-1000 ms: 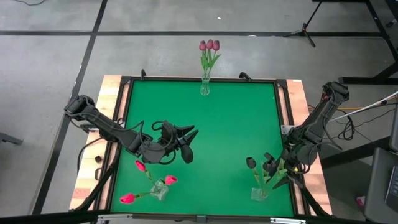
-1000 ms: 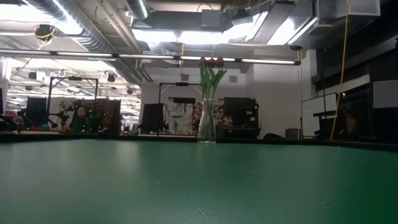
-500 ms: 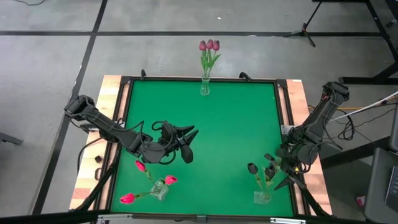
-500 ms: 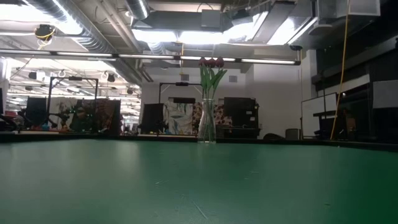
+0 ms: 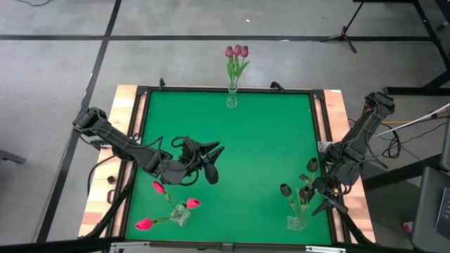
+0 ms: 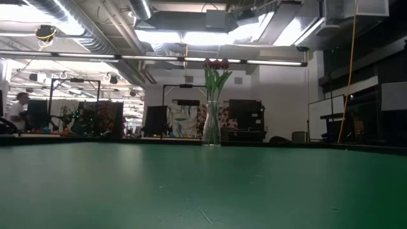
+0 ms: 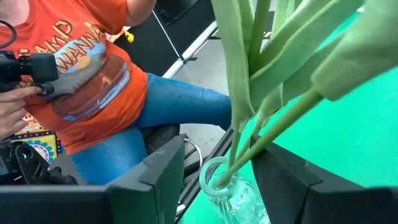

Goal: Sort flowers into vase by color
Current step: Put the black tulip into the bottom right transparent vase

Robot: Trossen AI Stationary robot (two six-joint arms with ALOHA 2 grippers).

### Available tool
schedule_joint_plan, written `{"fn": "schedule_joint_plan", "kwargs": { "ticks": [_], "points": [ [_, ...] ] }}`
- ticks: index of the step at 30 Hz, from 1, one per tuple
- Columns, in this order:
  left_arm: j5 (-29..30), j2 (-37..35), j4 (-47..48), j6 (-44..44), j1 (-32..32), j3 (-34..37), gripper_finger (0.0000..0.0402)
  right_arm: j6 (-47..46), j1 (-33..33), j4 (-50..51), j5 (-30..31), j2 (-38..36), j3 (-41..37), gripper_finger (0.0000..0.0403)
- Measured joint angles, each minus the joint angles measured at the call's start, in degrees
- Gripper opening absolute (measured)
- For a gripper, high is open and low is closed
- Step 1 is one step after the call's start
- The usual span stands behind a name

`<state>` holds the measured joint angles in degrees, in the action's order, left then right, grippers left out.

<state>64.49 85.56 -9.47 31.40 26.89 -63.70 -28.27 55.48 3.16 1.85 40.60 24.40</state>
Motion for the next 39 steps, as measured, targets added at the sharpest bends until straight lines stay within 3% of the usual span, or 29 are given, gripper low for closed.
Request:
{"fn": "schedule_joint_plan", "kwargs": {
  "ticks": [10, 20, 39],
  "points": [
    [0.0, 0.0, 0.0, 0.0, 0.0, 0.0, 0.0116, -1.9, 0.0, 1.8, 0.0, 0.0, 0.1, 0.0184],
    [0.0, 0.0, 0.0, 0.0, 0.0, 0.0, 0.0116, -1.2, 0.0, 16.9, 0.3, -0.6, 8.4, 0.0184],
    [0.0, 0.0, 1.2, 0.0, 0.0, 0.0, 0.0116, -4.3, 0.0, 31.8, 2.7, -0.7, 15.8, 0.0184]
  ]
}}
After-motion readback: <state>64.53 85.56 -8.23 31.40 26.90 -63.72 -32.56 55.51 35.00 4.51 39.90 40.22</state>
